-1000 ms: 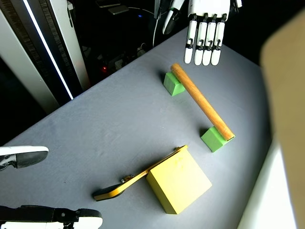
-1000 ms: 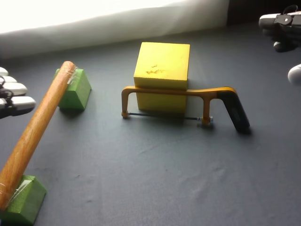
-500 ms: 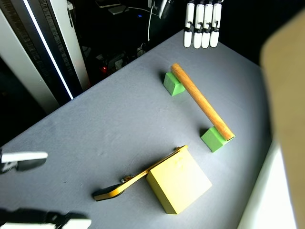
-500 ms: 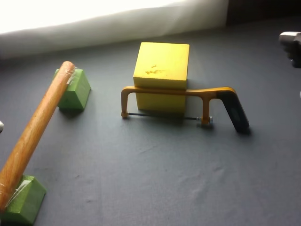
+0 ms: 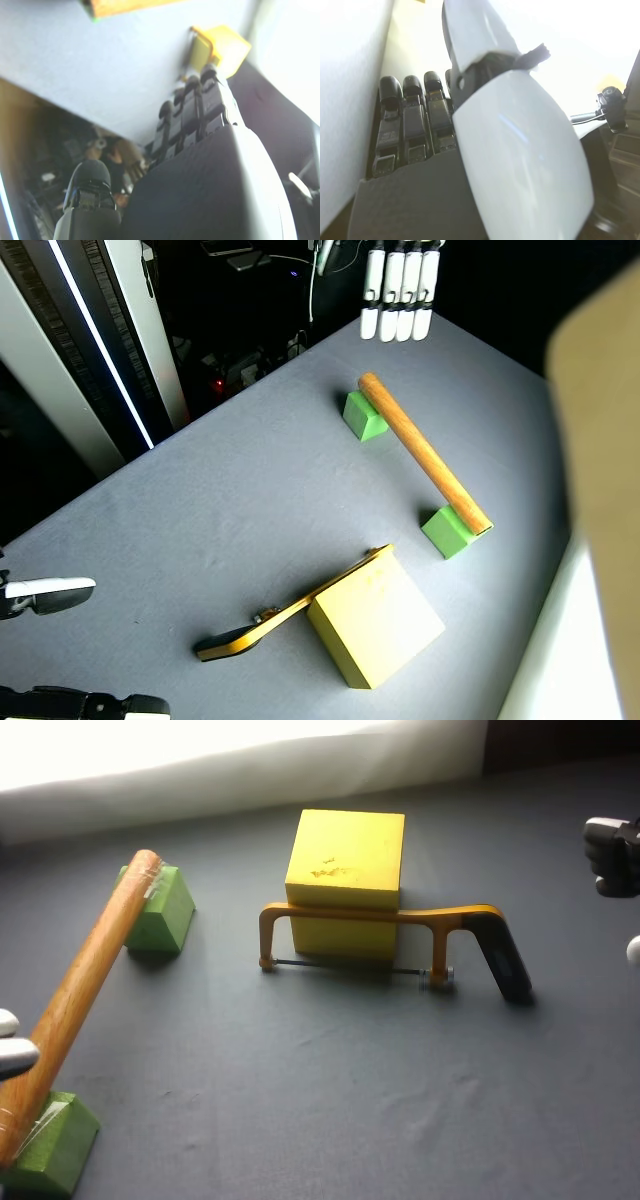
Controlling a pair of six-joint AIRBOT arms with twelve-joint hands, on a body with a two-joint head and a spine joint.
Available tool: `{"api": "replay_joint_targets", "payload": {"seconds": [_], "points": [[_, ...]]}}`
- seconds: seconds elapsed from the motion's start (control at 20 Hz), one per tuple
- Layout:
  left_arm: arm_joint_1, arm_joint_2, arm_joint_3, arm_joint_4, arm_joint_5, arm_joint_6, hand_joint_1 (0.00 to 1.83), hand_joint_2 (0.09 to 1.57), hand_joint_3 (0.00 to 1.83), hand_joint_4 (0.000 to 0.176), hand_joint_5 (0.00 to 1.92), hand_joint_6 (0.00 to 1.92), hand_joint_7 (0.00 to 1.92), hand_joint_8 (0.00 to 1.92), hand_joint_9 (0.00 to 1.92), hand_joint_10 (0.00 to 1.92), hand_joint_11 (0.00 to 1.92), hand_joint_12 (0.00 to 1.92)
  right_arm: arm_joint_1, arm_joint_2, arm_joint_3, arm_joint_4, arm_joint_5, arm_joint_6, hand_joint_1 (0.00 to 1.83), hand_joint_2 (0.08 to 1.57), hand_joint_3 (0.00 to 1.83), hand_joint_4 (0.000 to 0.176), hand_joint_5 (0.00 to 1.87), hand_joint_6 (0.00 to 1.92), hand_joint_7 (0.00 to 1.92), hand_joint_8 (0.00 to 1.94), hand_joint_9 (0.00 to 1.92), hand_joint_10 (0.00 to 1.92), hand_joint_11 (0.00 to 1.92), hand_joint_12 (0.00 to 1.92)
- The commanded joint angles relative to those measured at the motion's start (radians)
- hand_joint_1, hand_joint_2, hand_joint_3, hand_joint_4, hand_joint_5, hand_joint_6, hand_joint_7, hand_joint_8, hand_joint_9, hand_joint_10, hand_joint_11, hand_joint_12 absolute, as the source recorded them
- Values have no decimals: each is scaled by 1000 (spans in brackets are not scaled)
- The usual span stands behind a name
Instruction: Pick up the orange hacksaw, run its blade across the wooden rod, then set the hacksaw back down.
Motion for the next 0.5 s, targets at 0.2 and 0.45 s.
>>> {"api": "replay_joint_targets", "payload": {"seconds": [0.2,0.45], "points": [[83,-41,-5,-90,51,67,0,1243,2,0,26,3,30,4,52,7,41,22,7,-52,215,-201,190,200,1102,1097,3,0,123,1,102,0,125,0,0,498],[112,-80,-1,-152,99,119,0,1249,3,0,18,4,27,4,47,2,33,21,7,-118,298,-243,201,240,1099,1089,3,0,163,6,150,4,155,3,0,496]]}}
